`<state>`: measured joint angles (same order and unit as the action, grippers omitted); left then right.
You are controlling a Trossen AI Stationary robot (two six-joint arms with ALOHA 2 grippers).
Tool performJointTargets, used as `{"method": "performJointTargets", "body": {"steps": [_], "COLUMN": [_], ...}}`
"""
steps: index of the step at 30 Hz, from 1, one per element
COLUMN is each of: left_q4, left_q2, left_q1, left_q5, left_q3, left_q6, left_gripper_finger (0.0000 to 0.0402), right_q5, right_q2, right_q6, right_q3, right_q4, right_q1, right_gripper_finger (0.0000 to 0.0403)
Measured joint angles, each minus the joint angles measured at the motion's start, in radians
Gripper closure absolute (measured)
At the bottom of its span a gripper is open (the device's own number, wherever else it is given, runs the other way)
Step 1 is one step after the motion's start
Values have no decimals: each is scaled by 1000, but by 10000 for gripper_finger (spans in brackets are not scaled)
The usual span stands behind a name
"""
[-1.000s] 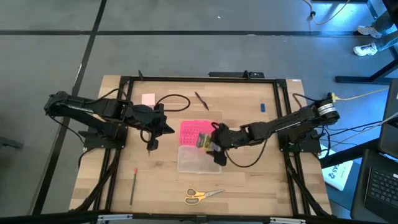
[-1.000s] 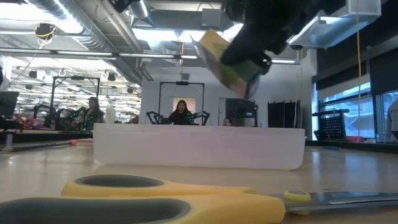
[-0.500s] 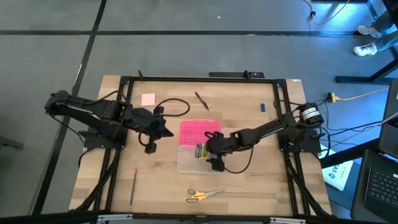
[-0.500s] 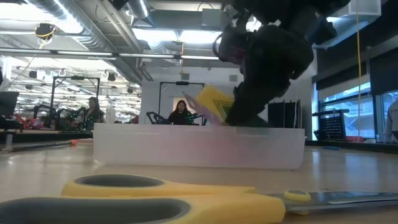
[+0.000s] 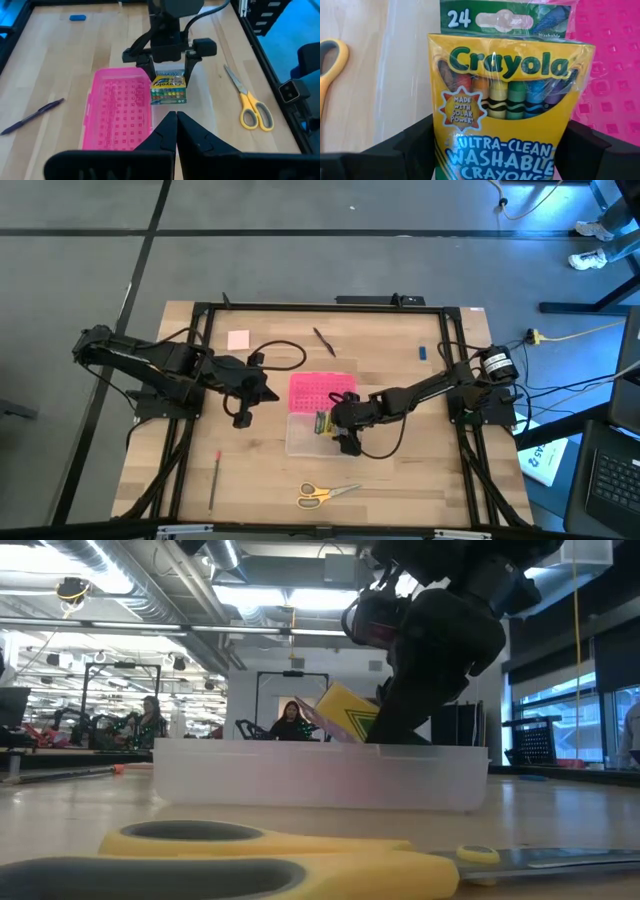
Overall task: Pack school essentials
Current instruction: Put the yellow crayon box into the pink supply box
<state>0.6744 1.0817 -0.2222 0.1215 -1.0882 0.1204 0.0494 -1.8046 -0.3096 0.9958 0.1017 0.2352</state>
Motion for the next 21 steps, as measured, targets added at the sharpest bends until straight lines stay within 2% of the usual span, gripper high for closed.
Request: {"method": "performJointTargets", "body": {"steps": [21], "left_q4": [-1], "left_q2": [5], "left_q1": [0], "left_q5": [0], "left_q3": [0], "left_q6": [1], "left_gripper_finger": [401], "right_q5": [0], "right_q2": [0], "right_q6": [-1], "right_q3": [0], "right_q4": [1], "right_q1": [0], "right_gripper_finger": [88]}}
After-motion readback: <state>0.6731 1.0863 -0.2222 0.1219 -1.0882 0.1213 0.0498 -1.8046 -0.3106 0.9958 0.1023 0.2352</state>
